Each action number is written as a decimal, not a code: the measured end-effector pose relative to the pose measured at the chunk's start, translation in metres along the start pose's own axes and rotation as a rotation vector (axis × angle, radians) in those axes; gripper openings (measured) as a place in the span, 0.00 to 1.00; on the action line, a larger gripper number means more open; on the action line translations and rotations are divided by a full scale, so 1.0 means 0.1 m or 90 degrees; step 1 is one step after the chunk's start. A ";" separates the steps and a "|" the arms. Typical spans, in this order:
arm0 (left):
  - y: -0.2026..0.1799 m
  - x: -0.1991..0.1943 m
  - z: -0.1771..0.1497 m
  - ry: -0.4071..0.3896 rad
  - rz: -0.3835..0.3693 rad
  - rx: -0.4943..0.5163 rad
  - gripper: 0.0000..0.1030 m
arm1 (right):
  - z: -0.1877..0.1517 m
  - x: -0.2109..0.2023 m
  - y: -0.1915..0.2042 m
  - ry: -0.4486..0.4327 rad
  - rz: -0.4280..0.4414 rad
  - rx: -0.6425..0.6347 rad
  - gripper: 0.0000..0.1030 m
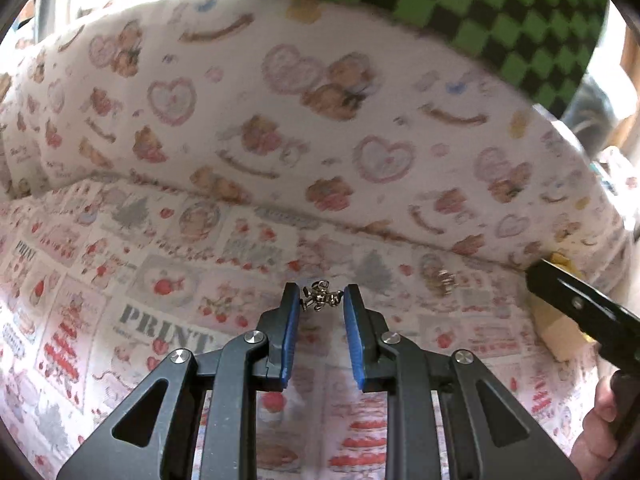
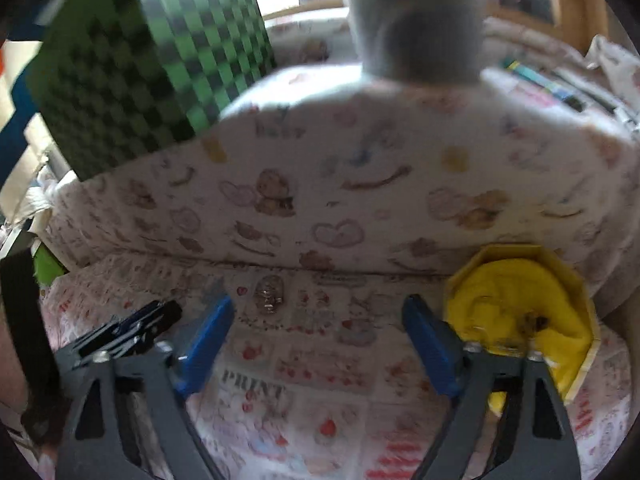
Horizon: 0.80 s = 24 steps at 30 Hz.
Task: Organize jewelry
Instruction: 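Lift the brooch with the left tool while the right tool grasps a small silver piece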
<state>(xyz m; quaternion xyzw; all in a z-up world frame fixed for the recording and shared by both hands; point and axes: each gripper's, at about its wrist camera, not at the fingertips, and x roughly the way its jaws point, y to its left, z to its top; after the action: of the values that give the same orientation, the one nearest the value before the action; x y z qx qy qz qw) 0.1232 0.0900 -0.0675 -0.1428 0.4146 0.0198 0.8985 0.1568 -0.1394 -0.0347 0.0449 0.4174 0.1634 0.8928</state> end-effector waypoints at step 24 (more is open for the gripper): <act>0.05 -0.01 -0.02 -0.005 0.011 -0.010 0.21 | -0.14 0.44 0.37 0.042 0.003 -0.072 0.14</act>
<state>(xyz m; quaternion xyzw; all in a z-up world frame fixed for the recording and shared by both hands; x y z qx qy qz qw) 0.1202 0.0947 -0.0687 -0.1462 0.4122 0.0318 0.8987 0.1627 -0.0911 -0.0682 -0.0103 0.4363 0.1901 0.8795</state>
